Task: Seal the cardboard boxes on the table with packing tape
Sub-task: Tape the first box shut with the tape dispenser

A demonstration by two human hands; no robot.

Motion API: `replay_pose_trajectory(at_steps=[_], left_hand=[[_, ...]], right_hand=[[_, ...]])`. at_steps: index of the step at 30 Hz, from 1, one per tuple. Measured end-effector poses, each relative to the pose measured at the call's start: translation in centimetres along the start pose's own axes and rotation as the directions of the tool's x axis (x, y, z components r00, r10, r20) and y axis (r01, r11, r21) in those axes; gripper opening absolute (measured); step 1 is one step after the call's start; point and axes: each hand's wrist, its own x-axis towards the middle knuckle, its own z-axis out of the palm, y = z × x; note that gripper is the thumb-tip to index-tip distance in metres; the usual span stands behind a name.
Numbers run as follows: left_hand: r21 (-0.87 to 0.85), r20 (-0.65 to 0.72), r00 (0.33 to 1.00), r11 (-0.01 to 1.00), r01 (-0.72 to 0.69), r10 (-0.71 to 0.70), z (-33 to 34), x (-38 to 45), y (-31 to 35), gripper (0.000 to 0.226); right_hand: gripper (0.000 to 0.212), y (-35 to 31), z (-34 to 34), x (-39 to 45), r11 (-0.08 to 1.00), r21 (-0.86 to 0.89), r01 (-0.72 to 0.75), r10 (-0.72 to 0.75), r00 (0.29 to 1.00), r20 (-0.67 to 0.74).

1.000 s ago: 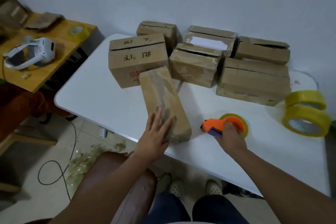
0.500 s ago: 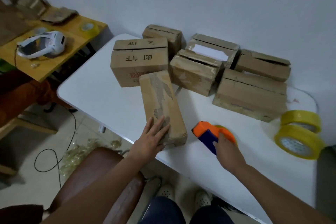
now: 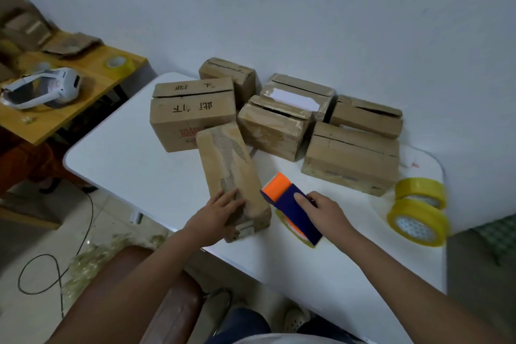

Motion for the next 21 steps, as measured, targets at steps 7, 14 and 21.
replay_pose_trajectory(at_steps=[7,14,21], left_hand=[[-0.089,-0.008,1.0,0.996,0.015,-0.015,-1.5,-1.8,-0.6,0.068],[-0.961,0.245,0.912,0.043,0.273,-0.33,-3.1,-2.2,2.8,0.038],[-0.953,0.283,0.927,-0.182,0.243,-0.246,-3.6,-2.1,3.5,0.034]], right_hand=[[0.039,-0.9,0.6,0.1,0.983,-0.135,0.125,-0.11,0.988,0.11],[0.041,-2.2,1.4,0.2,0.952,-0.205,0.226,-0.192,0.966,0.173],[0.038,-2.2,0.8,0.8,0.93,-0.271,0.247,-0.198,0.96,0.197]])
